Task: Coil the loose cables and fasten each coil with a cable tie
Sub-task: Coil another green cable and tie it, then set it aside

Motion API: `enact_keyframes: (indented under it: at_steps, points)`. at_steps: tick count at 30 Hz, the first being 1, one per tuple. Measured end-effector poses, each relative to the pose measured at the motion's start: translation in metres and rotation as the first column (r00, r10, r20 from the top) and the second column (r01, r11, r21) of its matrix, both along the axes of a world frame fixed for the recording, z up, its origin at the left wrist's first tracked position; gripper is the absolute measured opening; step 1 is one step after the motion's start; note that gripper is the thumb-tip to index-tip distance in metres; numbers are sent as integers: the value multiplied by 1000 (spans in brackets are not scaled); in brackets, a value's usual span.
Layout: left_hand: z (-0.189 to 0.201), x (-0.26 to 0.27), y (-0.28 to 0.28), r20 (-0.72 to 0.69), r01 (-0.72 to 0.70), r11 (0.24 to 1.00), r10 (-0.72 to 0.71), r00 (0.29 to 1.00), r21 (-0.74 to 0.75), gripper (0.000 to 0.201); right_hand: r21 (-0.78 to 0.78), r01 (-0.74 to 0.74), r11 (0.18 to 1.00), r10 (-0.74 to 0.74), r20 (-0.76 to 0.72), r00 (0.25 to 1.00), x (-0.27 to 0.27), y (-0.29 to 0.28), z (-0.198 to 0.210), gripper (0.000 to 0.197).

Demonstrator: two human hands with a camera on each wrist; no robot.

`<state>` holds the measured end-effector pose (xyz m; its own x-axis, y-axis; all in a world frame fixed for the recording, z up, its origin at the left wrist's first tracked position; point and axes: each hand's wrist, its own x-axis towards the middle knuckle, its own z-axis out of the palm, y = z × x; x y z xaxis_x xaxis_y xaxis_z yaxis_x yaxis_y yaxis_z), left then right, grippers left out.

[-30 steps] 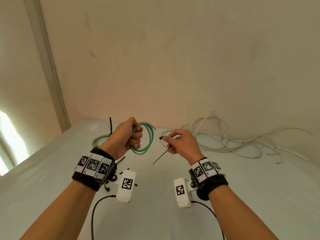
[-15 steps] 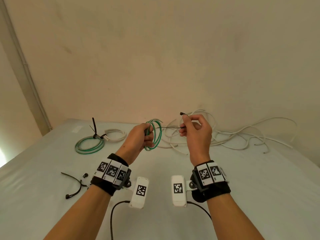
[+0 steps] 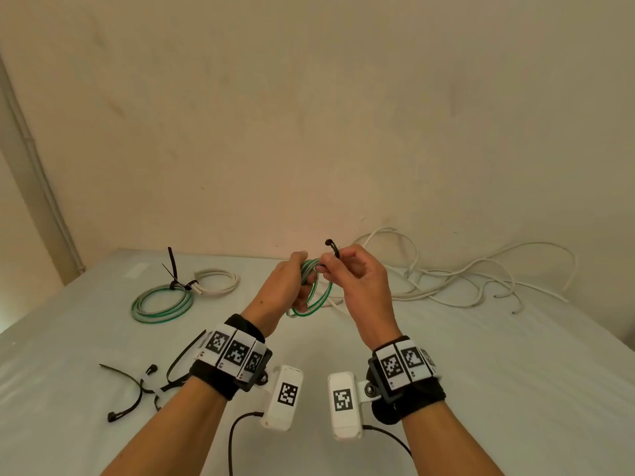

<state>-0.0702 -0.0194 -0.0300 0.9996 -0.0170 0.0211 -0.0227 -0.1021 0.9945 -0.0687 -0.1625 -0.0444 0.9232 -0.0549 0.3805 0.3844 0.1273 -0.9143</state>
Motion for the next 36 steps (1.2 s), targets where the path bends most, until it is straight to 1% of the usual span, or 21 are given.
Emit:
enact_keyframes:
  at_steps: [2, 3, 4, 8, 11, 13, 15, 18, 20, 27, 32, 36]
  points:
    - [-1, 0, 1, 24, -30, 1000, 30, 999, 4, 60, -42, -31, 999, 32, 12, 999, -2, 0, -2, 20]
    - [-1, 0, 1, 38, -41, 999, 41, 998, 3, 62, -62, -43, 997, 45, 20, 999, -3, 0, -3, 21]
    - [-2, -1, 1, 46, -52, 999, 52, 998, -3, 61, -76, -57, 996, 59, 27, 998, -4, -1, -4, 21]
    - [-3, -3, 5, 55, -74, 996, 77, 996, -49, 45, -122, -104, 987, 107, 22, 994, -8, 2, -9, 19]
    - [-7, -4, 5, 95, -143, 989, 147, 985, -42, 41, -122, -112, 986, 112, -4, 994, -7, 4, -13, 19]
    - [-13, -3, 4, 158, -189, 982, 184, 970, 18, 37, -119, -102, 988, 101, -17, 995, -6, 5, -15, 19]
    - [-19, 0, 5, 238, -212, 965, 173, 956, 151, 35, -119, -67, 991, 64, -27, 998, -4, 5, -18, 18]
    - [-25, 4, 7, 322, -203, 892, 68, 944, 405, 37, -133, 1, 991, -3, -16, 1000, 0, 1, -20, 19]
    - [-27, 5, 7, 338, -187, 846, 8, 941, 500, 37, -160, 31, 987, -32, -2, 999, 3, -1, -21, 18]
    - [-27, 7, 4, 319, -154, 765, -70, 945, 626, 33, -333, 164, 928, -158, 48, 986, 8, -6, -16, 6]
    - [-26, 8, -1, 290, -127, 692, -123, 949, 711, 30, -327, 187, 926, -172, 73, 982, 3, -12, -4, 5]
    - [-23, 7, -5, 316, -173, 611, -132, 940, 773, 32, -323, 224, 920, -202, 101, 974, -1, -12, -4, 5]
